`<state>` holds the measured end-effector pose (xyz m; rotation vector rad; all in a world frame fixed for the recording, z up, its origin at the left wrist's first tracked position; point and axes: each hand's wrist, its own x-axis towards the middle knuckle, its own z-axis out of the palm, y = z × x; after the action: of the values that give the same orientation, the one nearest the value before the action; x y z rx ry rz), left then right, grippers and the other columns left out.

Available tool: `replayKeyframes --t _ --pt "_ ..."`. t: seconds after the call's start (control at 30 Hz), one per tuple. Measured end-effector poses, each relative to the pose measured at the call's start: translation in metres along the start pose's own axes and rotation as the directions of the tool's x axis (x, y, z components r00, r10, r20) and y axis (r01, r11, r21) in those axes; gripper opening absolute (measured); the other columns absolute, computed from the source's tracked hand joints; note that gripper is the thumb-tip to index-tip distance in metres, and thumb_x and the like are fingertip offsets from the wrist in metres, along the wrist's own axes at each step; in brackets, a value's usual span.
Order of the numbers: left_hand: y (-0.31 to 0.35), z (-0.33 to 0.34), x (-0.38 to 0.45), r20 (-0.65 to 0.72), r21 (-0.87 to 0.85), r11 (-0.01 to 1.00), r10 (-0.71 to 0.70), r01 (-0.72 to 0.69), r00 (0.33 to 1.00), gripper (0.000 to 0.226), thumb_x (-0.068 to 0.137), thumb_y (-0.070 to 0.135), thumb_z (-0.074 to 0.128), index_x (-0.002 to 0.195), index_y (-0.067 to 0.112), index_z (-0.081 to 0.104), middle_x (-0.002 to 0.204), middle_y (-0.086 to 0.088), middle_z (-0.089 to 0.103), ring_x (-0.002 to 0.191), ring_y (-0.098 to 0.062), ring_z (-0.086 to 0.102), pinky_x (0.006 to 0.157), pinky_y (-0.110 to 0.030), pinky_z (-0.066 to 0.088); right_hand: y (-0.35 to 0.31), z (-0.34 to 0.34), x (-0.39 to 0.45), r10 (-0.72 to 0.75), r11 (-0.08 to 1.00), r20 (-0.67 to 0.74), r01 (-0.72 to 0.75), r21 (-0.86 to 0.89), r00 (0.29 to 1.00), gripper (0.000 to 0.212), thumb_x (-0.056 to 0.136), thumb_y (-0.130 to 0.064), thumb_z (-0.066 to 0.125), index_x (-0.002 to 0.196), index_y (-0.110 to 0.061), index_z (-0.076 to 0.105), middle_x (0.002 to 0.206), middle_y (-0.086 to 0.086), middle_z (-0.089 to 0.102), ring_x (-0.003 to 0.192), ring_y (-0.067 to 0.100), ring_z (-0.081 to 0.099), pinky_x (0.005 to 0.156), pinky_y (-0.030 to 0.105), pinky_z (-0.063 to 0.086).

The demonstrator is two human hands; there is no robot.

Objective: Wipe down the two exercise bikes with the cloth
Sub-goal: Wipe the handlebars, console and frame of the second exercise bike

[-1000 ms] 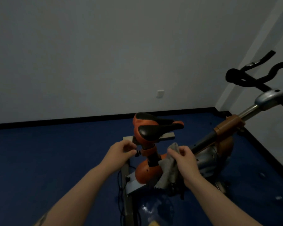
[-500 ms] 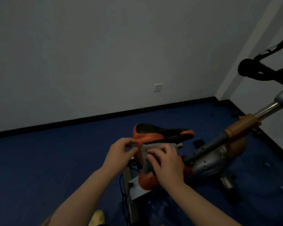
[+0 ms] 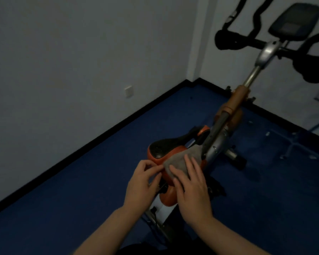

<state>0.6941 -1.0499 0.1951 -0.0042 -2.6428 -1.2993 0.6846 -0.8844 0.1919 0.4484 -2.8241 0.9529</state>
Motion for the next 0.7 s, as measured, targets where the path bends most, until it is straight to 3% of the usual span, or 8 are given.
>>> replayKeyframes --t 0.07,0.17,0.23,0.33,0.47,0.53,0.63,0.7 --pt "-0.009 -0.006 0.003 0.044 -0.006 0.999 0.048 -0.048 0.998 0.030 0.091 0.015 0.064 0.118 0.029 0.068 0.107 0.025 0.044 0.102 0.004 0.051 0.077 -0.008 0.044 0.002 -0.002 0.013 0.020 0.998 0.036 -0.018 -0.055 0.999 0.033 0.101 -0.035 0.042 0.132 -0.038 0.055 0.160 -0.008 0.014 0.148 0.012 -0.005 0.121 0.042 0.010" --pt "-0.015 -0.014 0.011 0.137 0.001 0.991 0.133 -0.134 0.982 0.036 0.091 0.018 0.065 0.122 0.036 0.065 0.108 0.025 0.043 0.100 0.002 0.051 0.073 -0.014 0.049 -0.010 -0.001 0.020 0.147 0.989 0.024 -0.147 -0.009 0.989 0.037 0.103 -0.034 0.037 0.138 -0.039 0.048 0.160 -0.012 0.013 0.147 0.007 -0.009 0.121 0.036 0.013" --pt "-0.019 -0.017 0.015 0.184 0.046 0.984 0.159 -0.170 0.970 0.035 0.091 0.019 0.065 0.122 0.035 0.065 0.106 0.022 0.044 0.096 0.001 0.052 0.072 -0.023 0.052 -0.017 0.007 0.001 0.110 0.989 -0.013 -0.111 -0.099 0.994 0.042 0.103 -0.029 0.040 0.144 -0.040 0.039 0.160 -0.008 0.016 0.148 0.014 -0.003 0.121 0.037 0.016" --pt "-0.025 -0.020 0.014 0.250 0.064 0.979 0.171 -0.192 0.953 0.041 0.091 0.017 0.064 0.128 0.035 0.060 0.108 0.011 0.046 0.095 -0.006 0.053 0.071 -0.033 0.054 -0.012 0.003 -0.012 0.059 0.979 0.103 -0.037 -0.198 0.993 0.051 0.104 -0.029 0.038 0.147 -0.047 0.018 0.161 -0.008 0.006 0.149 0.018 -0.007 0.121 0.040 0.014" --pt "-0.028 -0.019 0.010 0.281 0.041 0.976 0.194 -0.214 0.940 0.061 0.091 0.012 0.062 0.134 0.047 0.038 0.110 0.009 0.045 0.095 -0.007 0.052 0.071 -0.030 0.053 -0.016 -0.007 0.021 0.379 0.925 0.048 -0.379 -0.004 0.924 0.044 0.105 -0.040 0.023 0.149 -0.045 0.022 0.162 -0.008 0.000 0.148 0.015 0.007 0.118 0.031 0.017" --pt "-0.029 -0.019 0.010 0.282 0.043 0.971 0.214 -0.236 0.935 0.064 0.091 0.011 0.062 0.134 0.049 0.035 0.109 0.009 0.045 0.095 -0.005 0.051 0.071 -0.028 0.052 -0.028 0.004 0.010 0.382 0.924 -0.003 -0.382 -0.036 0.924 0.046 0.104 -0.042 0.022 0.150 -0.045 0.019 0.163 -0.004 -0.002 0.148 0.017 0.007 0.116 0.031 0.019" --pt "-0.030 -0.021 0.009 0.301 0.049 0.967 0.224 -0.250 0.927 0.067 0.091 0.013 0.062 0.134 0.052 0.030 0.109 0.011 0.042 0.095 -0.003 0.048 0.072 -0.022 0.050 -0.028 0.006 -0.007 0.366 0.926 0.061 -0.358 -0.118 0.929 0.048 0.102 -0.047 0.022 0.148 -0.053 0.010 0.162 -0.005 -0.009 0.148 0.017 0.002 0.114 0.036 0.027" --pt "-0.030 -0.021 0.009 0.313 0.063 0.961 0.238 -0.271 0.919 0.066 0.091 0.014 0.062 0.137 0.049 0.029 0.112 0.011 0.041 0.094 -0.004 0.048 0.070 -0.023 0.049 -0.022 -0.002 0.011 0.432 0.901 0.070 -0.425 -0.088 0.899 0.046 0.103 -0.048 0.022 0.148 -0.052 0.013 0.163 -0.003 -0.005 0.147 0.020 0.013 0.112 0.036 0.030"
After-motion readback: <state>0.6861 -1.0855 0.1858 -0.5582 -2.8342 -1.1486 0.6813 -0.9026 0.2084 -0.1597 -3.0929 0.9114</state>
